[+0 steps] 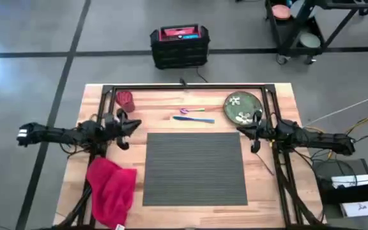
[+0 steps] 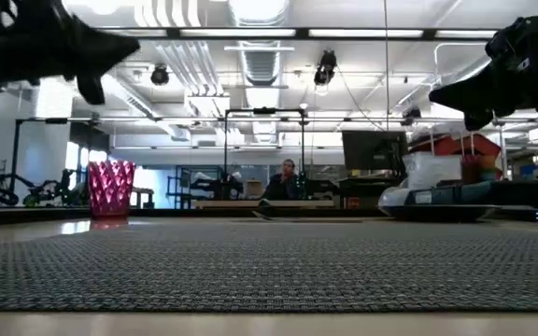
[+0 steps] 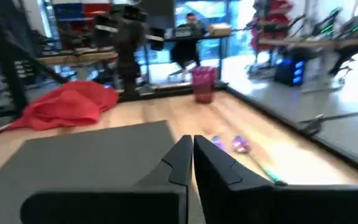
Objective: Set table place
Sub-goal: Fold the red napkin
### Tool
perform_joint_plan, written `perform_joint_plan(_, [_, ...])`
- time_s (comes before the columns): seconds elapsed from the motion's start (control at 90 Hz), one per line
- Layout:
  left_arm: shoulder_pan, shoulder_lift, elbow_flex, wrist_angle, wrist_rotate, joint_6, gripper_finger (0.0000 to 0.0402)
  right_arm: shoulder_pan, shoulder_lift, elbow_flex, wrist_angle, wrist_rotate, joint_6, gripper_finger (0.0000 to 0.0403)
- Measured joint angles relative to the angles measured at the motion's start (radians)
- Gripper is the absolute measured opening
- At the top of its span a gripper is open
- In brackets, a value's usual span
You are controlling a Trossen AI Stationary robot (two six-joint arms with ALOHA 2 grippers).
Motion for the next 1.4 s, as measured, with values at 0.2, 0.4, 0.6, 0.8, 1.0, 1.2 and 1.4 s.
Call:
perform_joint_plan(0.2, [-0.022, 0.044, 0.233, -0.488, 0.21, -0.032, 0.0002, 0.0, 0.0, 0.0, 0.021, 0.023, 0.339, 0.0002])
perform_joint_plan(0.4, [-0.129, 0.281, 0.585, -1.157, 0.221, -0.347, 0.0, 0.0, 0.004, 0.0, 0.005, 0.029, 0.472, 0.0002])
perform_joint_plan(0.6, [-0.341, 0.556, 0.913, -1.612, 0.218, -0.594, 0.0, 0.0, 0.029, 0.0, -0.008, 0.017, 0.474, 0.0002])
perform_joint_plan(0.8, [-0.614, 0.836, 1.138, -1.867, 0.235, -0.979, 0.0, 0.0, 0.072, 0.0, -0.011, 0.015, 0.474, 0.0002])
perform_joint_plan(1.0, [-0.783, 1.015, 1.159, -1.882, 0.295, -1.407, 0.0017, 0.0, 0.145, 0.0, -0.013, 0.009, 0.473, 0.0017])
perform_joint_plan(1.2, [-0.795, 1.095, 1.11, -1.802, 0.395, -1.612, 0.0093, 0.0, 0.226, 0.0, -0.02, -0.036, 0.473, 0.0067])
perform_joint_plan(1.4, [-0.794, 1.136, 1.076, -1.638, 0.458, -1.722, 0.017, 0.0, 0.276, 0.0, -0.021, -0.108, 0.461, 0.0108])
